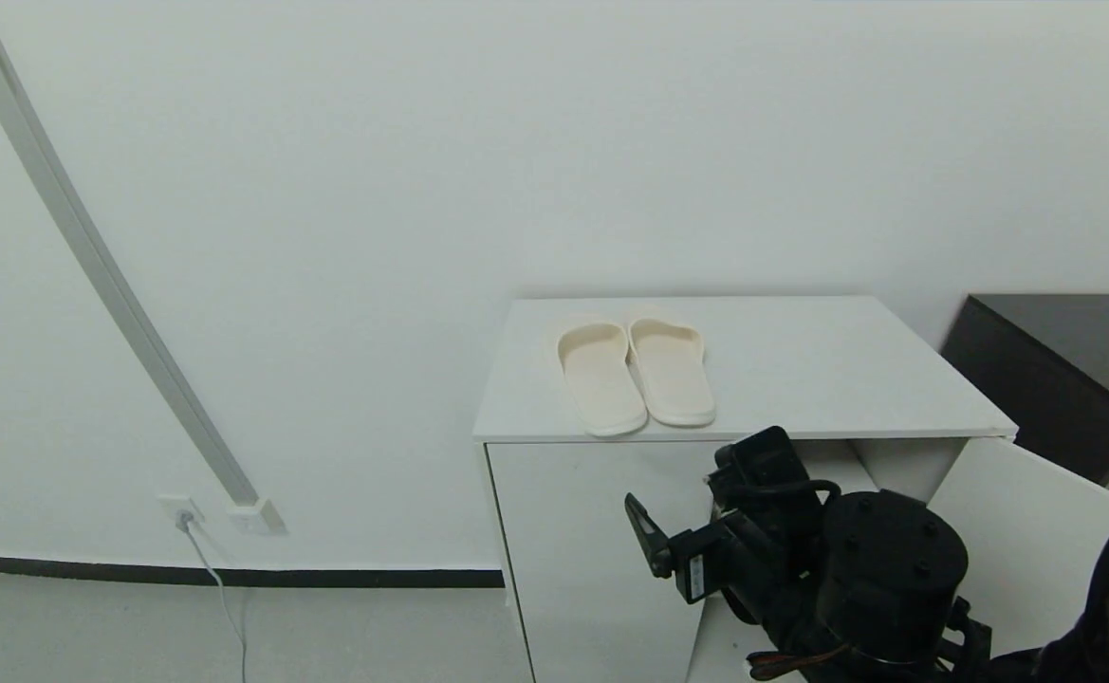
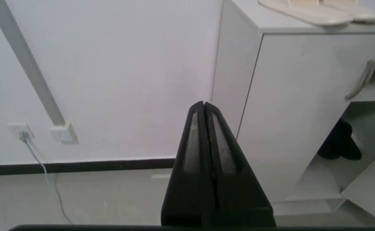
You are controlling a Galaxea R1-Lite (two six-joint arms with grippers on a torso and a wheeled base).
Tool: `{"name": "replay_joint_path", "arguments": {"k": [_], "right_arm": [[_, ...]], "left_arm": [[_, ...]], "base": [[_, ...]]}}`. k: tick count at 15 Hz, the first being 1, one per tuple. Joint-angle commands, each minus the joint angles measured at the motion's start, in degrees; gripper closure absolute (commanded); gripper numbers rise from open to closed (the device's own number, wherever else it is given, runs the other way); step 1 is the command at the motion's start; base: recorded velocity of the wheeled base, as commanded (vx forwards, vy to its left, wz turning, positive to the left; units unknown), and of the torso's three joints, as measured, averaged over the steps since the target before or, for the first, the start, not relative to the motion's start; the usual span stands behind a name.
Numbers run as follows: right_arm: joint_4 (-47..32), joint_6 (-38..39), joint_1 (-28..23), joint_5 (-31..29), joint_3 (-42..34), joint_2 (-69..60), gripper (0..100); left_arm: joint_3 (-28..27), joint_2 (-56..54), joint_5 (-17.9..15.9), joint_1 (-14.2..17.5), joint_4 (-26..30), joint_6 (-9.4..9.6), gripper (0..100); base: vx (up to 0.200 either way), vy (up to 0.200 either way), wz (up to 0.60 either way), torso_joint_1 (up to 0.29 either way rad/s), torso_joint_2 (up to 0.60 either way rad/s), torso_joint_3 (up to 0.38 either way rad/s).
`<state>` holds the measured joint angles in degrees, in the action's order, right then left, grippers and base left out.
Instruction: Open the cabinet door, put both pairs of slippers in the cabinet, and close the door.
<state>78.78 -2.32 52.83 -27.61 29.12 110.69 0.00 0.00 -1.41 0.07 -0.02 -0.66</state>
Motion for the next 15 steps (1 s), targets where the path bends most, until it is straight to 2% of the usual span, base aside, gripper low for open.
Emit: {"name": "replay_joint_path", "arguments": {"k": [1,3,6,8,9,10,11,13,15], "right_arm": [[0.50,-0.32,-0.19,0.72,-0.47,-0.30,0],[1.73,-1.64,-0.28,0.81,-0.82,-0.39,0],[0.41,-3.48,-0.63,1.51,3.04,-1.27,0],[-18.57,-1.46,-2.38,1.51,13.50,-3.99,0],[-26.39,0.65,-2.38,1.33,17.81,-5.40,0],[-37.82,4.34,-2.30,1.07,24.23,-6.98,0],[-44.67,6.97,-2.30,0.72,28.53,-7.51,0],[-56.80,13.39,-2.03,-3.77,37.76,-6.80,0],[-58.65,14.36,-2.03,-4.29,38.38,-6.36,0]], "left_arm": [[0.00,0.09,0.01,0.01,0.11,-0.04,100],[0.00,0.09,0.01,0.01,0.02,-0.04,100],[0.00,0.09,0.01,0.01,0.02,0.04,100],[0.00,0.09,0.01,0.01,0.02,0.22,100],[0.00,0.09,0.01,0.01,0.02,0.22,100],[0.00,0.09,0.01,0.01,0.02,0.22,100],[0.00,0.09,0.01,0.01,0.02,0.22,100],[0.00,0.09,0.01,0.01,0.02,0.22,100],[0.00,0.09,0.01,0.01,0.02,0.22,100]], "base": [[0.000,0.000,0.00,0.173,-0.38,-0.222],[0.000,0.000,0.00,0.085,-0.18,-0.102],[0.000,0.000,0.00,0.007,-0.02,-0.012],[0.000,0.000,0.00,0.000,0.00,0.000],[0.000,0.000,0.00,0.000,0.00,0.000],[0.000,0.000,0.00,0.000,0.00,0.000],[0.000,0.000,0.00,0.000,0.00,0.000],[0.000,0.000,0.00,0.000,0.00,0.000],[0.000,0.000,0.00,0.000,0.00,0.000]]}}
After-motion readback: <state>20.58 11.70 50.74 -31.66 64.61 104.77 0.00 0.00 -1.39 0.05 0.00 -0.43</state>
